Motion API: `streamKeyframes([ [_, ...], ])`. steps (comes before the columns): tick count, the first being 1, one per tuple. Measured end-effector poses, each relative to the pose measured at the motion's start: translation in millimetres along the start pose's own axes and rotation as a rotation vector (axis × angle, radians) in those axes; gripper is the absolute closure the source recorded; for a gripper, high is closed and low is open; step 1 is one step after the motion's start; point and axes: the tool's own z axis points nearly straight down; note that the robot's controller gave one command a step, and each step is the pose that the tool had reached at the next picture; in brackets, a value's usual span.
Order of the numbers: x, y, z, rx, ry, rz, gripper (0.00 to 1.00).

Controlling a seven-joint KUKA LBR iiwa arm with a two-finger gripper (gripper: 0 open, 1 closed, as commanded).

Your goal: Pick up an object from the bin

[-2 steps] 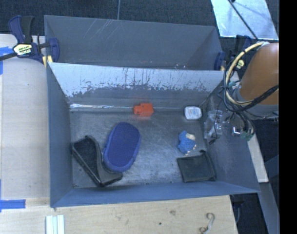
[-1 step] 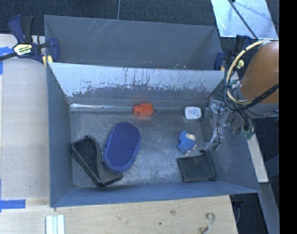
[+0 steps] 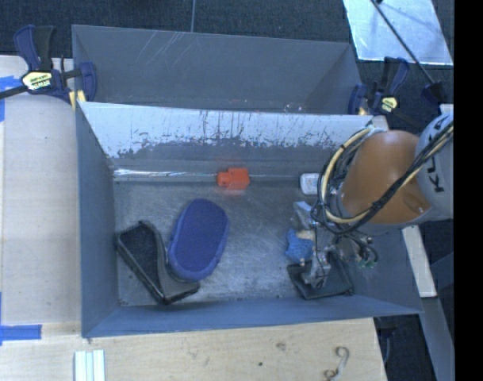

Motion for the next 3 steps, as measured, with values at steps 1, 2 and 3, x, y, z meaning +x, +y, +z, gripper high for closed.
streamKeyframes([
  [1,-23.5,12.4,0.6,-0.002,0.006,-0.179,0.0],
  [2,-23.4,12.4,0.5,-0.002,0.006,-0.177,1.0],
  [3,-19.3,33.1,-134.0,0.0,0.003,-0.166,1.0],
])
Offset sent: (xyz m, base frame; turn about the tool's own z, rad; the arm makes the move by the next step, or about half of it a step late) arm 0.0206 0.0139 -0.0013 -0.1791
